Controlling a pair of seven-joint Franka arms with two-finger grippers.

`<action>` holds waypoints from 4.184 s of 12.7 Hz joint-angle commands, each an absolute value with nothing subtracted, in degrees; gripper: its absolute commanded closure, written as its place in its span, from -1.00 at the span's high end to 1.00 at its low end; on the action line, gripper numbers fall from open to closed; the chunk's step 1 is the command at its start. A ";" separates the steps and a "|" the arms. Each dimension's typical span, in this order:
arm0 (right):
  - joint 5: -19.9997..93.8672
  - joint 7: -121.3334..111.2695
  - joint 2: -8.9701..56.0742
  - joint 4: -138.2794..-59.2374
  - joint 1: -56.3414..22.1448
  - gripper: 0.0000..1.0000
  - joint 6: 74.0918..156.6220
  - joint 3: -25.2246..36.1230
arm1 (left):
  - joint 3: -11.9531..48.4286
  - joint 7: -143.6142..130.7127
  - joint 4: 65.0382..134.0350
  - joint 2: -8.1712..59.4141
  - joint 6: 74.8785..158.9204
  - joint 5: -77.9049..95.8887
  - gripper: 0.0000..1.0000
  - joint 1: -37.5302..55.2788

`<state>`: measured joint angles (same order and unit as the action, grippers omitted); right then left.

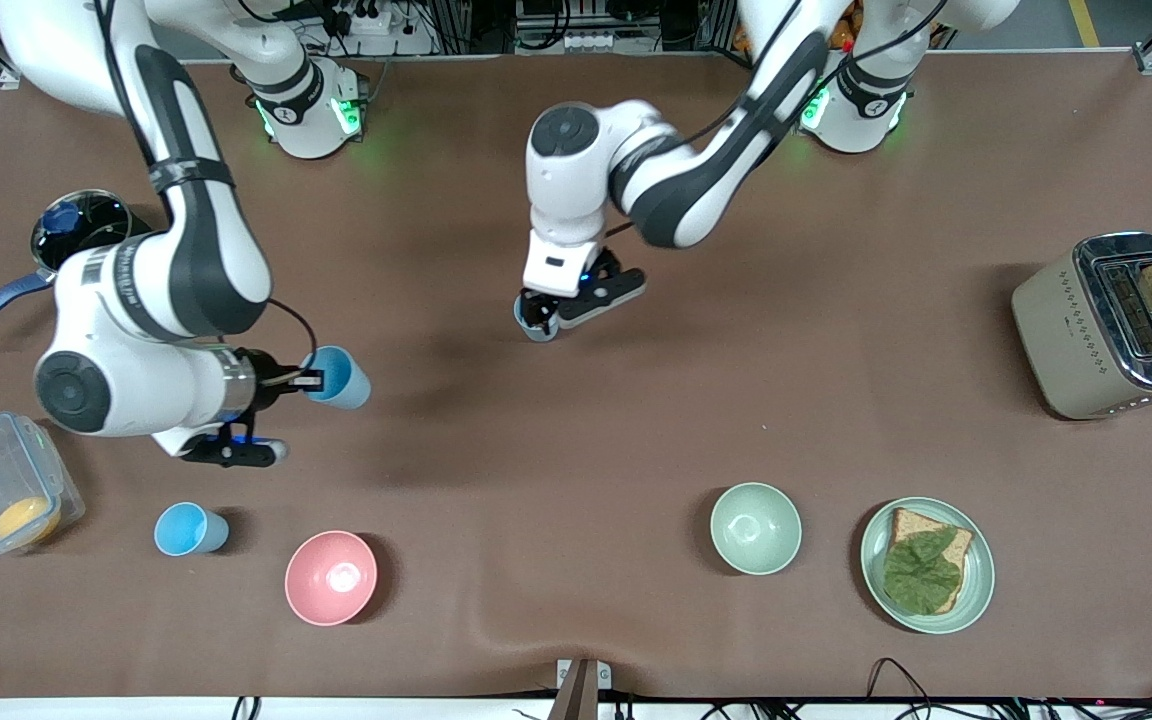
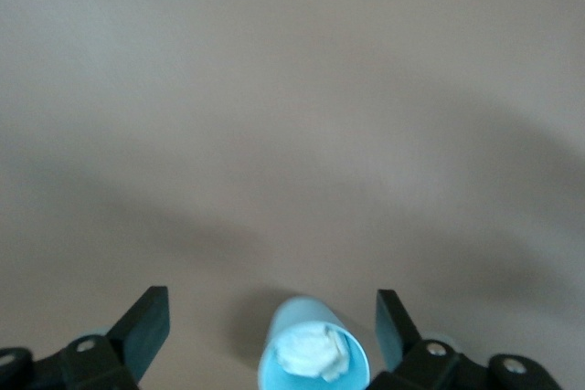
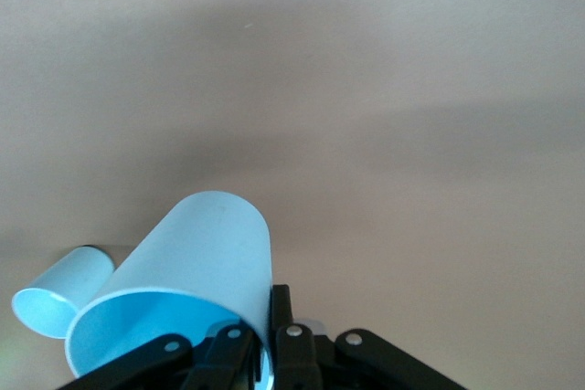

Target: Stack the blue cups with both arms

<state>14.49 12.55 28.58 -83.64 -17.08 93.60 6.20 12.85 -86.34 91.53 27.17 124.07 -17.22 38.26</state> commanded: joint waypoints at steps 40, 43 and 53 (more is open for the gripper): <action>17.84 13.07 26.63 -88.77 -25.62 1.00 96.43 6.94 | 13.10 -20.04 91.41 3.60 99.41 -3.69 1.00 1.85; 14.24 0.64 23.66 -89.03 -14.53 1.00 93.26 6.94 | 13.71 -20.13 89.92 2.81 93.80 -3.78 1.00 2.02; 1.58 -2.99 -0.18 -94.24 -7.30 1.00 85.55 6.77 | 11.86 -14.26 87.01 1.05 91.67 -3.60 1.00 -0.70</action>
<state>2.80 -1.79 2.34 -92.81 -9.06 87.48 7.33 11.58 -17.48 87.41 1.42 92.60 -4.98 1.12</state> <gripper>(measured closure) 0.000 0.000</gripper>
